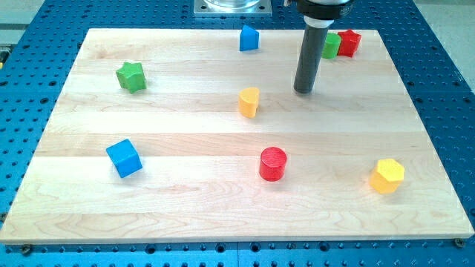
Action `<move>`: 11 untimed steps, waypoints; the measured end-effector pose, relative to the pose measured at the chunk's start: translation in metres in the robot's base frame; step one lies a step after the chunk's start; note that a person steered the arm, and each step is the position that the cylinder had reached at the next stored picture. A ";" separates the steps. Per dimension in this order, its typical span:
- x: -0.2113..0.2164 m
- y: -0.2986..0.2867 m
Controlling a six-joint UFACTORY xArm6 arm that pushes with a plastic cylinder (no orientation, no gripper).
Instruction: Push the heart into the green circle
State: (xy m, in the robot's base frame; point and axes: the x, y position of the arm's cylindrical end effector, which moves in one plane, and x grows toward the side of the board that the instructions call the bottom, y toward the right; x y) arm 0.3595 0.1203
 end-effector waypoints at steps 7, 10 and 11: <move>0.014 -0.093; -0.011 0.012; -0.034 0.030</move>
